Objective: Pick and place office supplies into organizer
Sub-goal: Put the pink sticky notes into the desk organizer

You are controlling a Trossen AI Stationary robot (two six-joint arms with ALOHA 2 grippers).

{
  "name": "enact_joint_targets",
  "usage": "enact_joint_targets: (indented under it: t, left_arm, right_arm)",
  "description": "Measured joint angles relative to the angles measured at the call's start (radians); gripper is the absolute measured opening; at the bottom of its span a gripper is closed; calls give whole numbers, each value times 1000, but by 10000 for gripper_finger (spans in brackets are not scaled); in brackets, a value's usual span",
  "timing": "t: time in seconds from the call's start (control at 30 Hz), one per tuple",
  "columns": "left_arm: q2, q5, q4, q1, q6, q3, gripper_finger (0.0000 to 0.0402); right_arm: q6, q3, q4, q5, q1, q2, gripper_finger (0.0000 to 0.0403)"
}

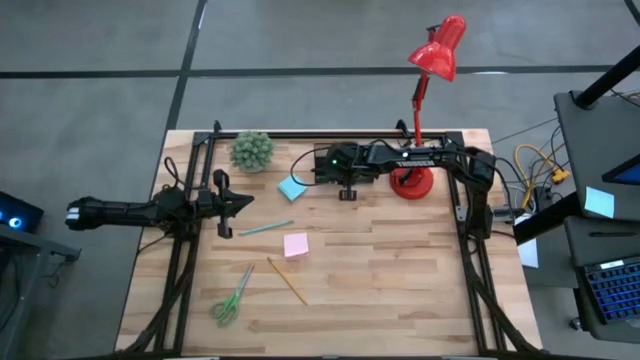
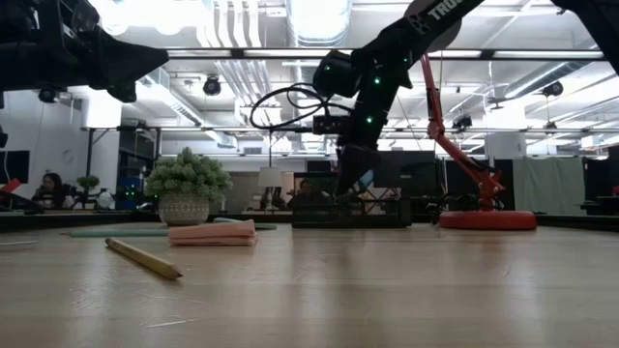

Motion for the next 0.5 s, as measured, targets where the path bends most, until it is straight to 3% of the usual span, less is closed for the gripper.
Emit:
enact_joint_targets:
  t: [0.5]
  left_arm:
    - [0, 0, 0, 0, 0, 0, 0]
  right_arm:
    - [77, 0, 4, -13, 96, -80, 48]
